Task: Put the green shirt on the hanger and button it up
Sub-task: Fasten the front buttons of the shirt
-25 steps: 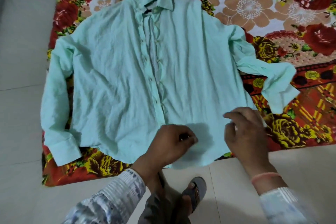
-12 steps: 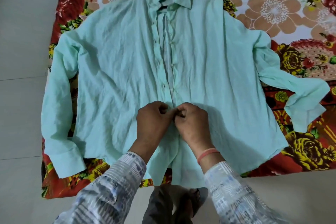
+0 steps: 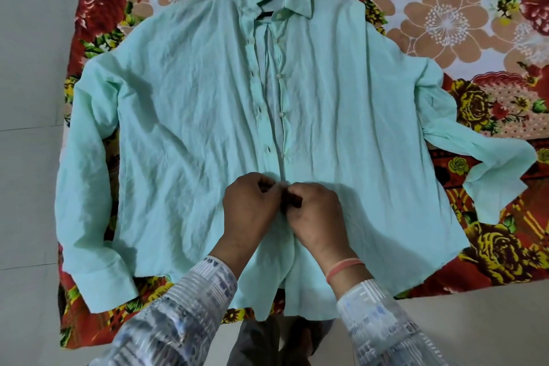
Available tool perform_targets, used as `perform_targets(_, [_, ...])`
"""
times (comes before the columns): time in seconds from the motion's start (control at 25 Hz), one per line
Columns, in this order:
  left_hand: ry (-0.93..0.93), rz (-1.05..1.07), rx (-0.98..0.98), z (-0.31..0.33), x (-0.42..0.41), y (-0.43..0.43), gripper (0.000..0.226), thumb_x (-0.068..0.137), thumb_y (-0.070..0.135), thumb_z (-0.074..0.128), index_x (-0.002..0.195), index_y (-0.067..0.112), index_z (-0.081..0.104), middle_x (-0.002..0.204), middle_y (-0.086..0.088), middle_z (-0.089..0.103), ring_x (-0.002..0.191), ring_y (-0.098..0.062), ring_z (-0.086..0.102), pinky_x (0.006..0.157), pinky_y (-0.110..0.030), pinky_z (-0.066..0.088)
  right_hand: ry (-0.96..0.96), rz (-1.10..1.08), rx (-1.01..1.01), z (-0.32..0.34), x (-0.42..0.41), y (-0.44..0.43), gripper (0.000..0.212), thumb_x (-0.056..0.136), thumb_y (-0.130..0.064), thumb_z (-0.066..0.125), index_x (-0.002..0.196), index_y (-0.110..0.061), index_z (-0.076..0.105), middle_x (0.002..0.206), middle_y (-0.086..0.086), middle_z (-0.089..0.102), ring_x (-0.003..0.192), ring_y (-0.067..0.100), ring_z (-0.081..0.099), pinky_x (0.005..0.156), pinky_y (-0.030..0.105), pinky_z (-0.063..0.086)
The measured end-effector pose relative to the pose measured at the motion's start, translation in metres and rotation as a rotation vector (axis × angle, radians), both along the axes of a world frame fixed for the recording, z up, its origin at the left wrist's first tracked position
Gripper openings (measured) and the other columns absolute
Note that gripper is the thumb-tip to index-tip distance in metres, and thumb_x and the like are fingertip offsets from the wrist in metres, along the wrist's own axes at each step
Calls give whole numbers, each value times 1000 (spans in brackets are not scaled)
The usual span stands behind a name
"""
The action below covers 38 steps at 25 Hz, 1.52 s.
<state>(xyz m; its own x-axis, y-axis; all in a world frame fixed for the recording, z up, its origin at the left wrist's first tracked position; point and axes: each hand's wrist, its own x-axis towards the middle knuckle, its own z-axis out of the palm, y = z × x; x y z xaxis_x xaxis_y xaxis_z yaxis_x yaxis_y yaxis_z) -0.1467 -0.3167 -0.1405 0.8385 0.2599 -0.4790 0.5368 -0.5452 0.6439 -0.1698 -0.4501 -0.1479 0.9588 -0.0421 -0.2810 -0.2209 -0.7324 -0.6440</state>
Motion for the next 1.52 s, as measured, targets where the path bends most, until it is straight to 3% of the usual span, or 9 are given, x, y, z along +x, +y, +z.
perform_targets(0.12, [1,-47,69,4,6,-6,26,82,48,82,81,23,74,74,10,72,76,-9,68,68,-30,51,-15,-58,-30,-4,-2,3,5,84,-17,72,79,-17,74,73,-1,73,72,21,70,66,35,58])
perform_targets(0.24, [24,-67,68,5,6,-4,11,78,27,83,84,22,75,75,9,73,77,-14,70,66,-28,52,39,-282,96,-1,0,0,6,86,-15,81,80,-17,80,76,-5,79,73,10,74,70,20,56])
perform_targets(0.4, [70,172,-334,4,-7,11,19,82,0,81,83,19,80,73,2,79,78,-22,80,84,-45,68,112,-392,236,3,4,6,6,86,-16,78,82,-20,82,76,-7,79,76,9,77,81,31,63])
perform_targets(0.6, [97,241,-616,-5,-15,24,18,85,-8,79,99,3,82,101,-27,81,102,-50,77,98,-61,62,172,-381,347,0,3,11,12,89,-15,77,96,-21,84,86,-6,82,83,10,79,89,41,65])
perform_targets(0.8, [87,232,-660,-9,-17,26,19,86,-8,79,103,0,81,100,-25,82,101,-48,78,98,-58,63,168,-345,313,1,3,11,10,88,-13,78,89,-22,82,83,-8,81,82,5,77,88,37,64])
perform_targets(0.96, [80,245,-679,-9,-19,28,16,97,-7,67,104,-2,81,96,-22,83,92,-37,82,86,-41,67,203,-410,422,-1,3,9,11,86,-18,76,83,-28,79,80,-5,81,78,15,79,84,47,67])
perform_targets(1.2, [131,245,-660,-8,-12,26,17,81,-6,88,95,2,81,79,-9,80,75,-20,78,74,-27,64,245,-335,366,3,8,9,19,87,-8,69,87,-22,81,77,-3,80,78,15,79,85,46,66])
perform_targets(1.36, [99,169,-589,-12,-12,25,23,80,-4,88,89,17,82,80,-6,77,77,-22,75,84,-42,65,274,-290,365,9,8,6,22,91,-13,68,77,-27,76,73,1,78,72,20,78,80,48,66])
perform_targets(1.52, [67,131,-607,-11,-15,25,28,81,-1,90,99,19,84,86,-6,78,81,-18,74,83,-37,64,256,-396,459,4,7,10,21,93,-7,68,95,-28,65,78,-1,80,66,17,72,78,46,65])
